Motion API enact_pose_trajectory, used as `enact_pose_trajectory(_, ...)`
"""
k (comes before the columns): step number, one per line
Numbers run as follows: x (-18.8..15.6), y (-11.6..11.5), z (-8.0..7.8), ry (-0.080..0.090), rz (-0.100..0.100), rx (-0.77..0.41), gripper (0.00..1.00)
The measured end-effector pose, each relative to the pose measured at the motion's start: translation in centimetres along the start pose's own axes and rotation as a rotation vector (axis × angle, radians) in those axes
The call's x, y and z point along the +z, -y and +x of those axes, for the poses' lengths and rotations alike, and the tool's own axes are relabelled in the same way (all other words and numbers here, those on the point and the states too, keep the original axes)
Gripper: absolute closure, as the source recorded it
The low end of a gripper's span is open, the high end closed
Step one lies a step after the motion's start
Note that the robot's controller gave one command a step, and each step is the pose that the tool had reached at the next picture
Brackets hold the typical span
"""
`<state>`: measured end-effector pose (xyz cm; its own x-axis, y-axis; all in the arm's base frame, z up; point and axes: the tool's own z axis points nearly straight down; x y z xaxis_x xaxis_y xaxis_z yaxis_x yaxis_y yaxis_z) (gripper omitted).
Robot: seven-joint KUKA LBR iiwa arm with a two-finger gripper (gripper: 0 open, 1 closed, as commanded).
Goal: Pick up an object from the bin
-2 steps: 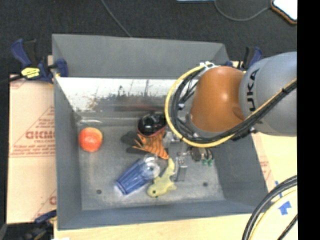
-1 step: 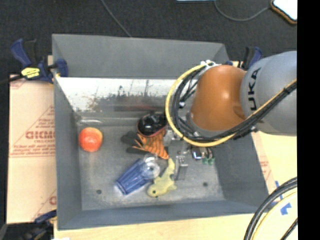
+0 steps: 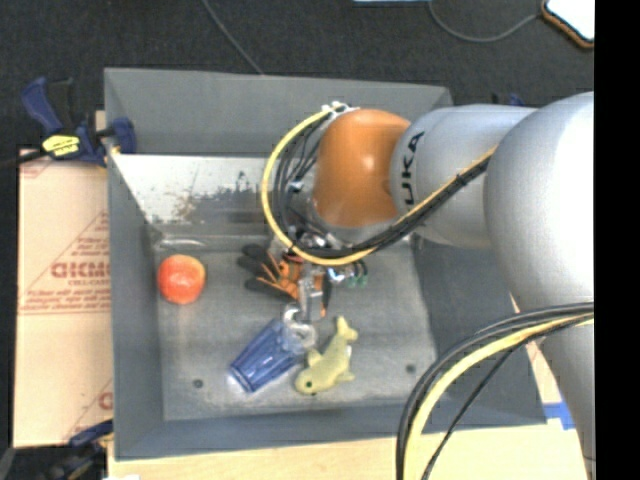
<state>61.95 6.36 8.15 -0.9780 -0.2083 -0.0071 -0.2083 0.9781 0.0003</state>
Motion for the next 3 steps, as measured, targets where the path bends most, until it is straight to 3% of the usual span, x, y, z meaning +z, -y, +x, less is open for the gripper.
enact_pose_trajectory(1, -4.4, -3.6, 8.1, 0.001, 0.001, -0.207, 0.00)
enact_pose_trajectory(2, 0.7, -0.3, -0.2, 0.004, -0.002, -0.037, 0.00)
enact_pose_trajectory(3, 0.7, -0.1, 0.2, 0.011, -0.002, -0.031, 0.00)
